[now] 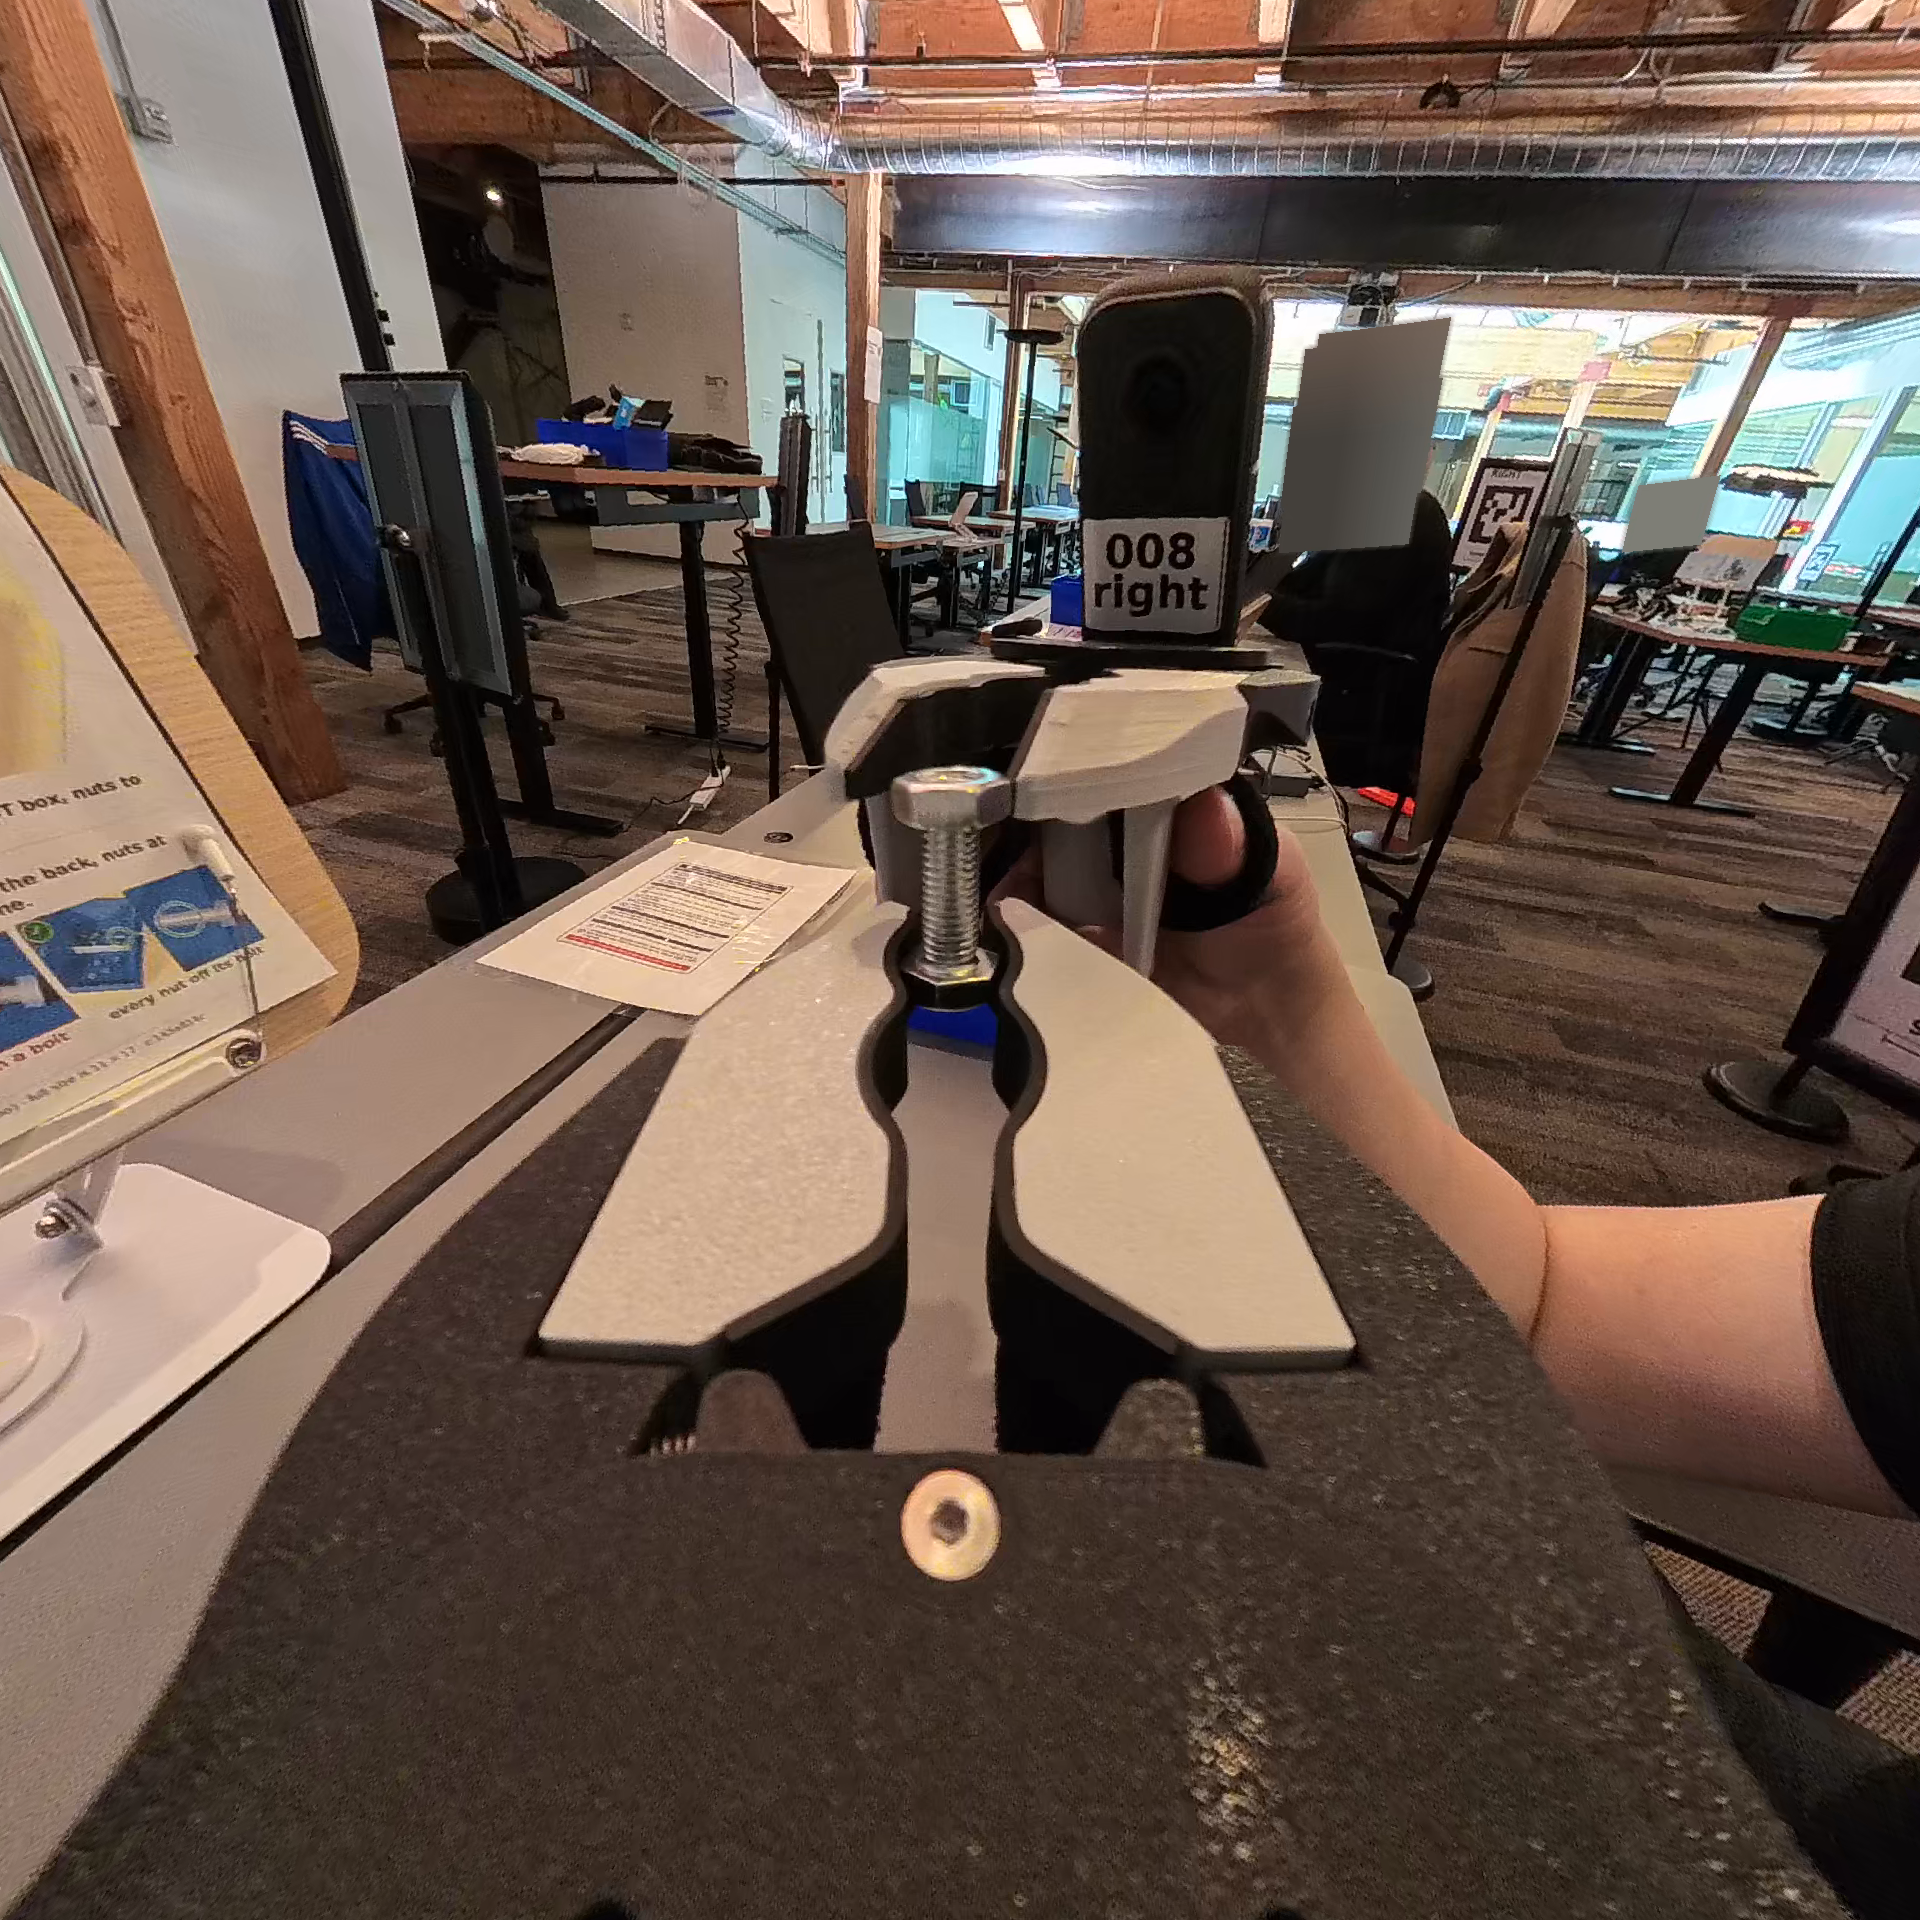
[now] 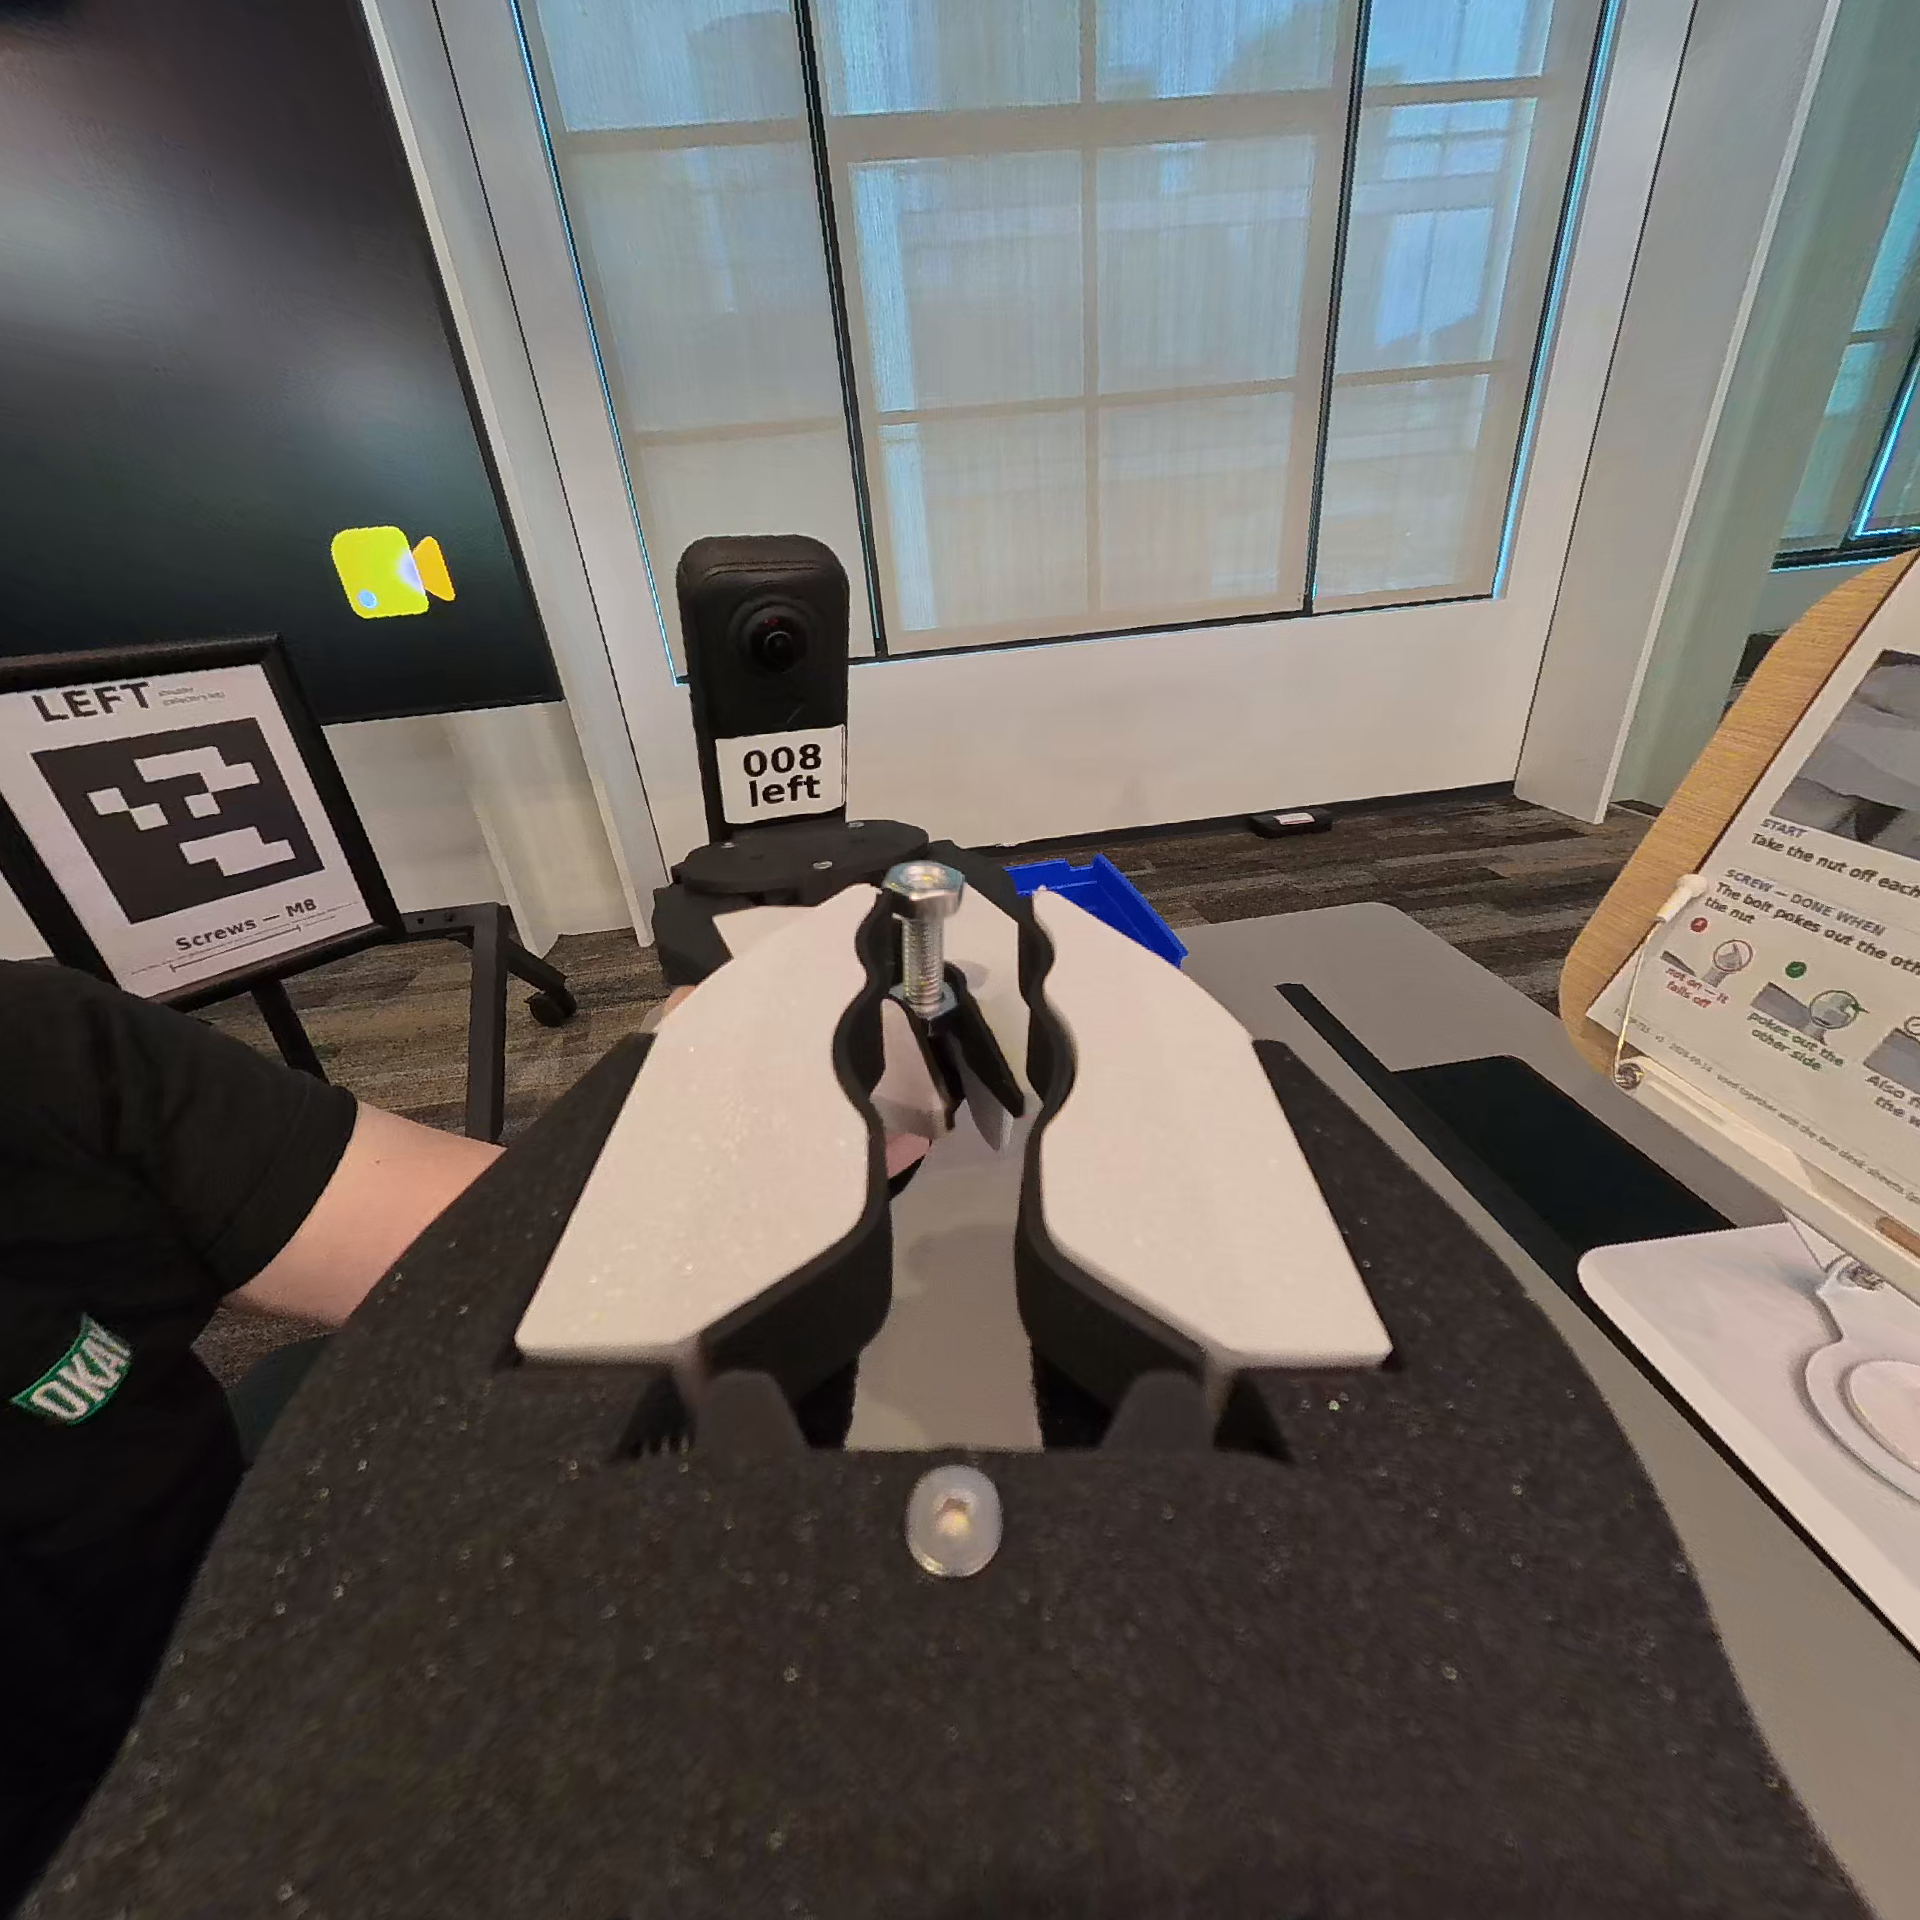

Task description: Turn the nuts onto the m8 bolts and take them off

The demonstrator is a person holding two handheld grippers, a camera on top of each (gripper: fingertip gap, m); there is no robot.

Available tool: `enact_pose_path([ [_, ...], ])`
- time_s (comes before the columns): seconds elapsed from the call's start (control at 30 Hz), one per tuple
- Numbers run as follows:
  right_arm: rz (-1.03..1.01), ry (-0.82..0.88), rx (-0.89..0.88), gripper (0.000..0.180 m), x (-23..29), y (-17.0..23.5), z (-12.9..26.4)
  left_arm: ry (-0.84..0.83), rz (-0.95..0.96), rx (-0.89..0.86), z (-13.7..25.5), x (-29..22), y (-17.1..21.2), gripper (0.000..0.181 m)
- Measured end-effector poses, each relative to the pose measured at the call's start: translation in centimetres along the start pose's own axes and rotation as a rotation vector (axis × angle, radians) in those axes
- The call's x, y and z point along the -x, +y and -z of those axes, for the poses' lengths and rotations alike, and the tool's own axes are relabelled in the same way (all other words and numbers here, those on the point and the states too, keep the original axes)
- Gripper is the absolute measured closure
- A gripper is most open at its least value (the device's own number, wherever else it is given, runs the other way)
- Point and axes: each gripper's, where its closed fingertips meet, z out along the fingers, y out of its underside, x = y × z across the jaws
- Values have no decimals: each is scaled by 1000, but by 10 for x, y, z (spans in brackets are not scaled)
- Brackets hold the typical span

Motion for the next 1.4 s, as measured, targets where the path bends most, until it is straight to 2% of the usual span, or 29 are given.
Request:
enact_pose_path([
  [0.33,25,8,36,156,5,0,2,-13,-14,22,-1,2,3,170],
  [0.53,34,239,172,157,-14,6,28,-134,-41,58,5,25,9,170],
  [0.63,-28,311,192,158,-26,-1,32,-235,-52,68,10,45,12,170],
  [0.8,-179,284,427,160,-45,-10,9,-414,-80,102,18,76,21,170],
  [0.87,-242,293,579,160,-54,-6,0,-465,-89,123,19,84,25,170],
  [1.03,-345,347,903,151,-58,14,-12,-517,-100,162,19,92,33,170],
  [1.4,-397,369,1099,154,-51,36,-25,-497,-111,164,17,84,31,170],
])
